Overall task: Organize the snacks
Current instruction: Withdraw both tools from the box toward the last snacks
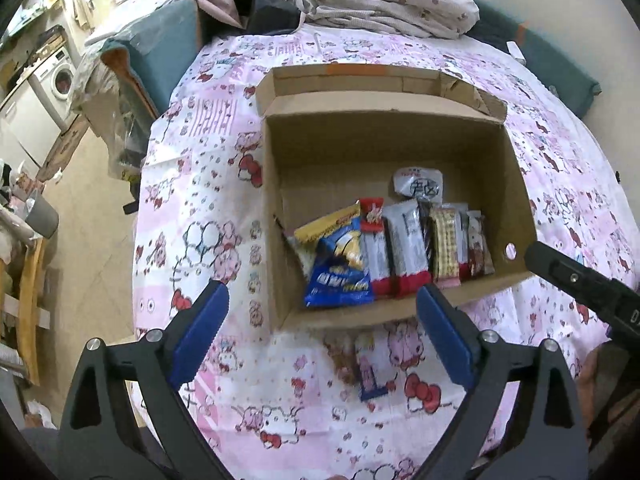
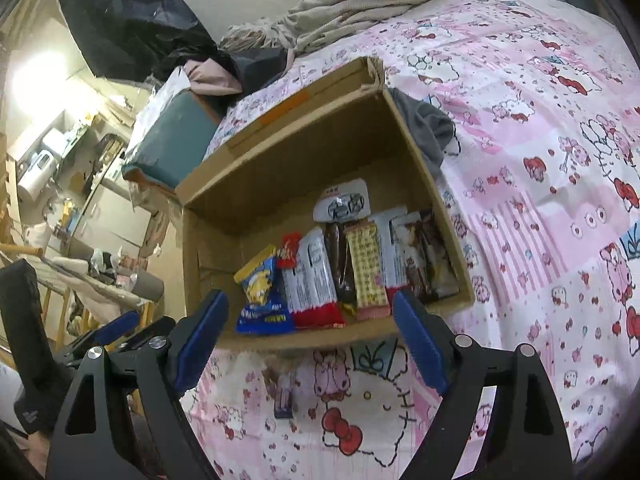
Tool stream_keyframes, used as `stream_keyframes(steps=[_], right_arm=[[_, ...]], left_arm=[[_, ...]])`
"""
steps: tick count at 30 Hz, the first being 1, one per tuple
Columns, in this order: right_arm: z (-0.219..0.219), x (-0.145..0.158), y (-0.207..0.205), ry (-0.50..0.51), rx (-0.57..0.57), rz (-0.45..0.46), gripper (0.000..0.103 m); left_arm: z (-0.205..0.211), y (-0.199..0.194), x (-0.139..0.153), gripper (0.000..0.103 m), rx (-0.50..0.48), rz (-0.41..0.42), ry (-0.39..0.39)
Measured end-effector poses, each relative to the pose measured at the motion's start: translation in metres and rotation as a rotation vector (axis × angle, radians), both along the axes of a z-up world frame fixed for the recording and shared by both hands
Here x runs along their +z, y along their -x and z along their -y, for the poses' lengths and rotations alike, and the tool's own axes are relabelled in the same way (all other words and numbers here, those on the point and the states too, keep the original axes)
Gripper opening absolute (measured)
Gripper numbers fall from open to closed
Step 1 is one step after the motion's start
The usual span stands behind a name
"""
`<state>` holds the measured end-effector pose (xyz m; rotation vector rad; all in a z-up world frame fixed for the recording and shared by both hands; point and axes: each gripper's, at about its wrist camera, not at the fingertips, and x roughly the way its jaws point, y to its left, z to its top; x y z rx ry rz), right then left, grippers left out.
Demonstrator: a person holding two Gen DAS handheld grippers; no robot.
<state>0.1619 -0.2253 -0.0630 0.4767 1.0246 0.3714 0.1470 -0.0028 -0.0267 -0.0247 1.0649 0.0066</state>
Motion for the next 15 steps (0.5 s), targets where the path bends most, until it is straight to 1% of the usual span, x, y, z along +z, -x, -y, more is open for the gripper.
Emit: stream_keyframes(steps=[6,9,13,15], right_arm=[[-0.01,-0.014,0.014,0.012,0.023,-0.051,0.087],[-0.02,-0.026,0.018,0.022,0.053,-0.099,0.087],[-0.033,-0.045,0.022,0.037,0.097,-0.165,0.087],[-0.039,-0.052,0.021,0.057,0.11,-0.184,0.087]], left_arm=[[-0.02,0.018,-0.012,0.093,0.039,-0.023,0.015],[-0.033,0.023,-0.022,0.093,0.072,-0.042,0.03],[-0.049,0.025,-0.033,0.093,0.134,-0.071,0.079],[-0.055,0.025,-0.035,0.093,0.156,-0.072,0.086]])
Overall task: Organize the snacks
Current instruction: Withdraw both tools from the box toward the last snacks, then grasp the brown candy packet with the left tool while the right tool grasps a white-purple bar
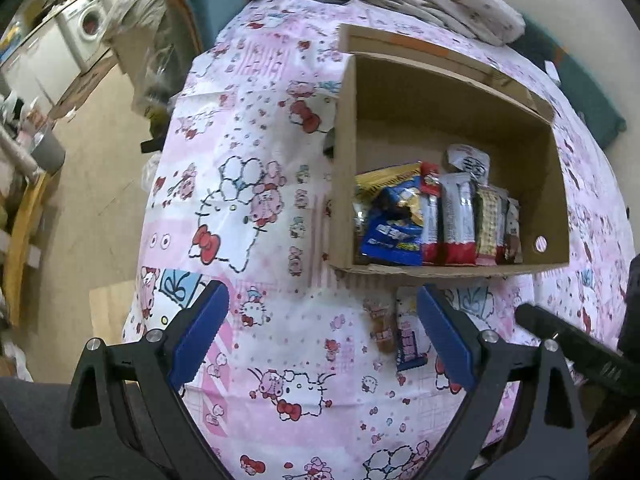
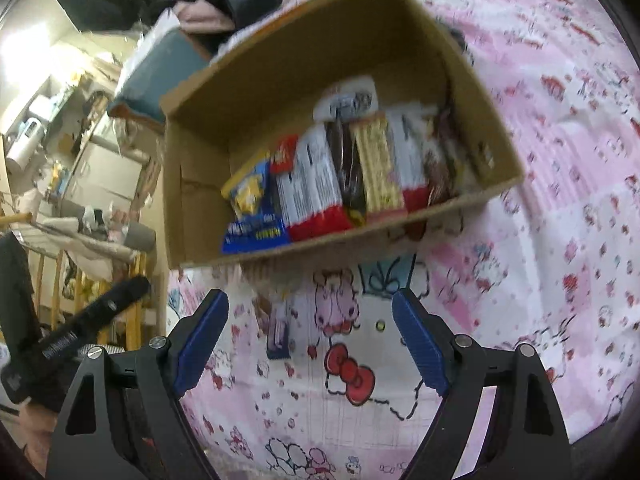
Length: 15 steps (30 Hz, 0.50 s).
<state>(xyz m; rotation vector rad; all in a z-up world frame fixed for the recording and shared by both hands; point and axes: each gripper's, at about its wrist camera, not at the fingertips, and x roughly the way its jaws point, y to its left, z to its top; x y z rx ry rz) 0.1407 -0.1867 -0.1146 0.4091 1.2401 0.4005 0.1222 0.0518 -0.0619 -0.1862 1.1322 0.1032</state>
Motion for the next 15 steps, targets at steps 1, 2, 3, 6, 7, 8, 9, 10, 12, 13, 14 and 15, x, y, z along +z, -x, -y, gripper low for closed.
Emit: stream_keyframes(steps=[1,2,3,6,7,8,9,10,12,13,14,15], right_arm=[[-0.004,-0.003,-0.001,0.012,0.014,-0.009,0.087],[-0.008,-0.007,-0.003,0.021,0.032,-0.021,0.087],[-0.012,-0.011,-0.005,0.025,0.045,-0.032,0.086],[-0.029,-0.024,-0.009,0.037,0.097,-0.067,0.078],[-0.038,-0.028,-0.009,0.048,0.127,-0.079,0.074],[-0.046,-0.033,-0.009,0.05,0.156,-0.088,0.072],[-0.053,-0.037,-0.008,0.05,0.181,-0.097,0.067],[-0.063,-0.042,-0.008,0.054,0.211,-0.11,0.064],[-0.075,-0.051,-0.007,0.064,0.245,-0.12,0.056],[-0.083,-0.058,-0.007,0.066,0.261,-0.129,0.053],[-0.085,-0.064,-0.006,0.062,0.265,-0.138,0.052],[-0.086,-0.069,-0.006,0.057,0.264,-0.145,0.048]], left_arm=[[-0.003,0.0,0.0,0.093,0.012,0.005,0.004],[-0.006,0.0,0.0,0.093,0.02,0.008,0.007],[-0.008,0.0,0.0,0.093,0.031,0.011,0.011],[-0.014,-0.001,-0.002,0.093,0.061,0.01,0.04],[-0.015,-0.002,-0.002,0.093,0.069,0.008,0.046],[-0.015,-0.002,-0.003,0.093,0.074,0.007,0.05],[-0.015,-0.003,-0.003,0.093,0.074,0.006,0.049],[-0.015,-0.004,-0.003,0.093,0.073,0.007,0.046],[-0.015,-0.004,-0.003,0.093,0.07,0.01,0.04],[-0.015,-0.005,-0.003,0.093,0.07,0.01,0.04],[-0.015,-0.005,-0.004,0.093,0.07,0.008,0.042],[-0.015,-0.005,-0.004,0.093,0.071,0.005,0.045]])
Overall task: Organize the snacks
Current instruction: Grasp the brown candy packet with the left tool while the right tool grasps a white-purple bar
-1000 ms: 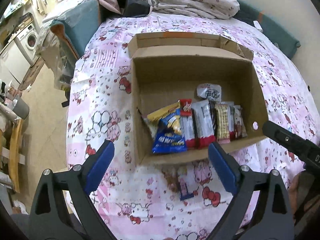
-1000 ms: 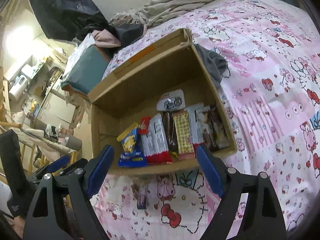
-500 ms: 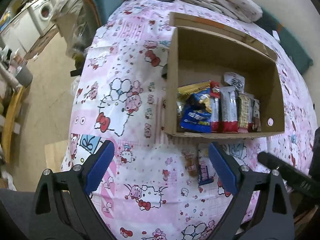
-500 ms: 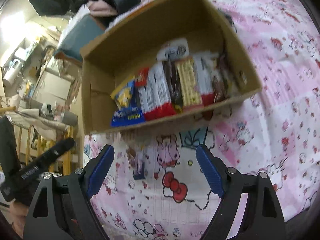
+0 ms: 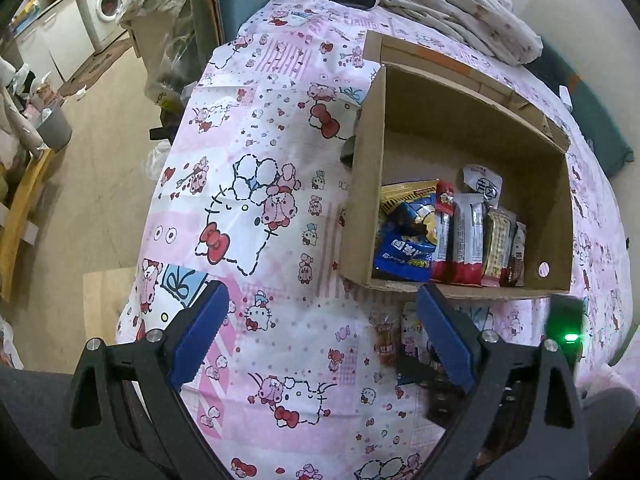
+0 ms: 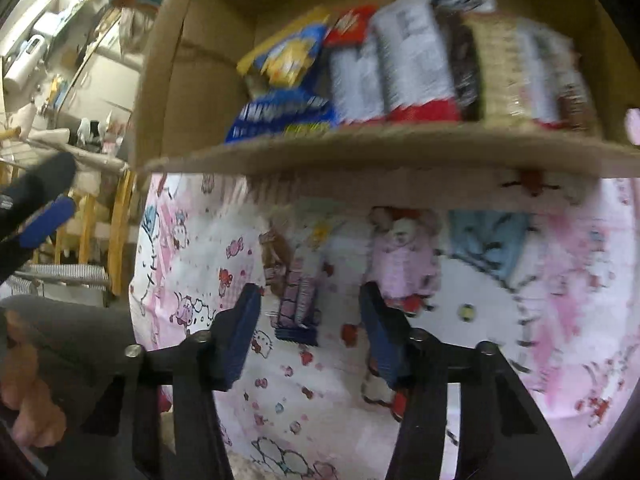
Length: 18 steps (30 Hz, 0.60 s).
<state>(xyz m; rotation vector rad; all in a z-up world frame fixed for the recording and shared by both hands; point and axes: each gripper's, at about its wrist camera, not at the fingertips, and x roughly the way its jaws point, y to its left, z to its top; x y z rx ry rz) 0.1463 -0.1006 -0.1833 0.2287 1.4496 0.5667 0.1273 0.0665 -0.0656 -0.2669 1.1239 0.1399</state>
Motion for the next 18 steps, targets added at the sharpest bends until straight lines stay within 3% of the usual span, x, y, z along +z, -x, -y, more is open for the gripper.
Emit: stream_keyframes(steps=[3,9,11,13,18], right_arm=[[0.004,-0.007,-0.002,-0.036,-0.027,-0.018,0.02],[0.019,0.011,0.006,-0.026,-0.029,0.013,0.018],[0.032,0.022,0.01,-0.02,-0.058,0.012,0.018],[0.043,0.036,0.014,-0.018,-0.079,0.032,0.018],[0.077,0.062,0.024,-0.028,-0.159,0.094,0.018]], left_arm=[[-0.001,-0.001,-0.003,0.093,0.003,-0.012,0.012],[0.005,0.005,-0.018,0.093,0.03,-0.054,-0.018],[0.011,0.006,-0.029,0.091,0.018,-0.087,-0.005],[0.02,0.007,-0.04,0.082,-0.003,-0.113,-0.006],[0.054,0.003,-0.073,0.081,-0.071,-0.176,-0.016]])
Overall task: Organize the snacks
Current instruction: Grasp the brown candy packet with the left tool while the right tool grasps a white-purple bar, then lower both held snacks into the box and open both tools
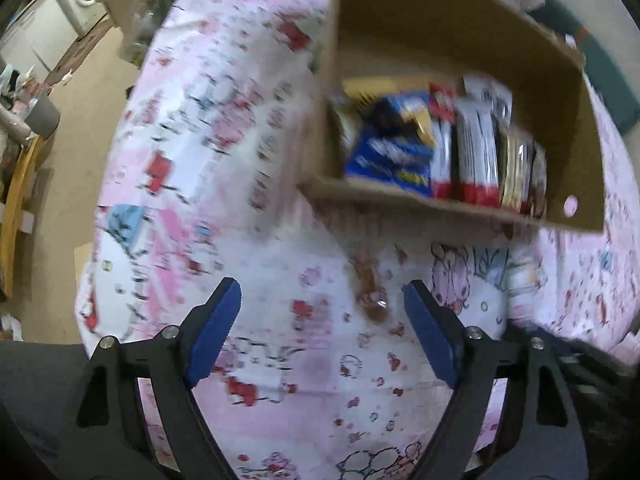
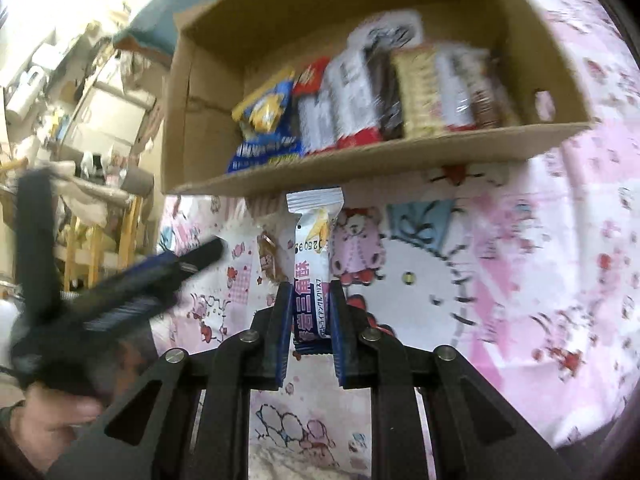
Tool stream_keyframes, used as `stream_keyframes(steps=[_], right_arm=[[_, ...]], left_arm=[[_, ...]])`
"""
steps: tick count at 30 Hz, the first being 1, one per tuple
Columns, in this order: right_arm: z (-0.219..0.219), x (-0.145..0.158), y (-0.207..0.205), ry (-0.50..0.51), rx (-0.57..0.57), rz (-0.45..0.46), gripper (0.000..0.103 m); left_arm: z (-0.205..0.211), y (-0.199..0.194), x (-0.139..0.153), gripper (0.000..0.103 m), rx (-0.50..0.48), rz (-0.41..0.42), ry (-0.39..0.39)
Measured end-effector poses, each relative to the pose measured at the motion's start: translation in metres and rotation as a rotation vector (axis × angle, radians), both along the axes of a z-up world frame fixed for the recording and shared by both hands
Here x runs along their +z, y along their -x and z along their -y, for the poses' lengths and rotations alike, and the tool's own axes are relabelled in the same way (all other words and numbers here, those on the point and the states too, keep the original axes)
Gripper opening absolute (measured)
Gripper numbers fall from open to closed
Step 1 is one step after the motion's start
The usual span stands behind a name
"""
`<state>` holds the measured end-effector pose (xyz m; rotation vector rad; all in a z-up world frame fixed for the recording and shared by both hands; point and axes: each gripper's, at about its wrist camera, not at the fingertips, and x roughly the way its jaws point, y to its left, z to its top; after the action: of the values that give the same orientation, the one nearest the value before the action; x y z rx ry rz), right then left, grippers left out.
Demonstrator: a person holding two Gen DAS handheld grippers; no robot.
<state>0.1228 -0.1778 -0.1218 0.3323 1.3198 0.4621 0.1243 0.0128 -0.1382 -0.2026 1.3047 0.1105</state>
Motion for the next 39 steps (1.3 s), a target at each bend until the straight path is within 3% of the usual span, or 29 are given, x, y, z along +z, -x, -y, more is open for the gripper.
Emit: stream_keyframes(steps=[5,8,9,11,12,20,24,30,35,39], right_arm=[[0.025,0.004,0.006,-0.008,-0.083,0.004,0.018],[0.032,0.004,0.009,-0.002,-0.102,0.001,0.018],[0.032,0.004,0.009,0.013,-0.1,0.003,0.018],[0.032,0.003,0.012,0.027,-0.089,0.008,0.018],[0.029,0.003,0.013,0.028,-0.084,0.008,0.018],[0.01,0.008,0.015,0.018,-0.039,0.03,0.018],[0.006,0.013,0.016,-0.001,-0.026,0.044,0.018],[0.016,0.034,0.015,-0.042,-0.037,0.122,0.018],[0.031,0.062,0.013,-0.098,-0.085,0.238,0.018],[0.052,0.077,0.003,-0.126,-0.164,0.307,0.018]], left_arm=[[0.023,-0.008,-0.021,0.076,-0.041,-0.02,-0.008],[0.035,-0.011,-0.035,0.066,-0.085,-0.038,-0.036],[0.038,-0.011,-0.04,0.06,-0.098,-0.046,-0.05],[0.04,-0.01,-0.043,0.039,-0.115,-0.044,-0.076],[0.04,-0.009,-0.042,0.014,-0.126,-0.037,-0.078],[0.026,0.011,-0.024,0.013,-0.103,-0.062,-0.04],[0.02,0.025,-0.007,0.014,-0.102,-0.036,-0.04],[-0.006,0.038,0.037,0.014,-0.002,0.089,-0.028],[-0.016,0.038,0.071,0.014,-0.005,0.188,-0.044],[-0.02,0.012,0.104,0.014,-0.015,0.302,-0.101]])
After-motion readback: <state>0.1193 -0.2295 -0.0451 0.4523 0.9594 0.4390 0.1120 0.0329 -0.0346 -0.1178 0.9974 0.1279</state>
